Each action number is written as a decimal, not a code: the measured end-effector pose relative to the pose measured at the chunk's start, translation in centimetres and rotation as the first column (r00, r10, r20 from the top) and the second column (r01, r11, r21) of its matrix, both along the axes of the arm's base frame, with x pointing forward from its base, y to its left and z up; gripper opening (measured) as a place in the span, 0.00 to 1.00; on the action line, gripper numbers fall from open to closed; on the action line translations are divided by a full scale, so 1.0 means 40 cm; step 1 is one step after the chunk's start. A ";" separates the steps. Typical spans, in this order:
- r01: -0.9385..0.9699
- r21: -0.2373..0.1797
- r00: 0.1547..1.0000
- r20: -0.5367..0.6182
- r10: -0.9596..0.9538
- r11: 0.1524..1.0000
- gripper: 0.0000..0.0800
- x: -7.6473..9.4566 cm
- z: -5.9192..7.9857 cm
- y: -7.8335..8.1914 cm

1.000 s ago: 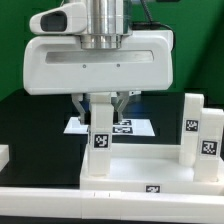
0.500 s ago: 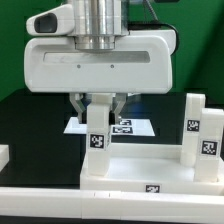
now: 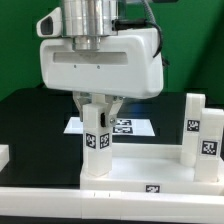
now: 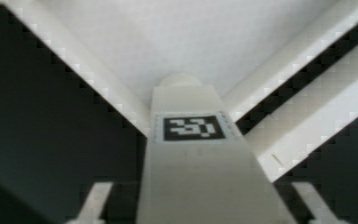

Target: Assemble desk

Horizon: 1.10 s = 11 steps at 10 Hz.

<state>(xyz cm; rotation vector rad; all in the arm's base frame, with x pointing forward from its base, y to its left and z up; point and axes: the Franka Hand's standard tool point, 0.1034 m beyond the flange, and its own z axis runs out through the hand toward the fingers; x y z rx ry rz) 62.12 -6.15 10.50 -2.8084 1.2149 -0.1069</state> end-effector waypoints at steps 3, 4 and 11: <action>0.191 0.023 0.982 -0.010 -0.190 0.981 0.36 0.000 0.000 -0.002; 0.242 0.028 0.970 -0.014 -0.241 0.970 0.36 0.000 -0.001 -0.001; 0.037 0.025 0.999 -0.001 -0.037 0.999 0.80 0.000 -0.001 0.004</action>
Offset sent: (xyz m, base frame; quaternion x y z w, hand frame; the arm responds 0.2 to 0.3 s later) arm -0.0004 0.0008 -0.0013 -0.0069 0.0014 0.1892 0.9819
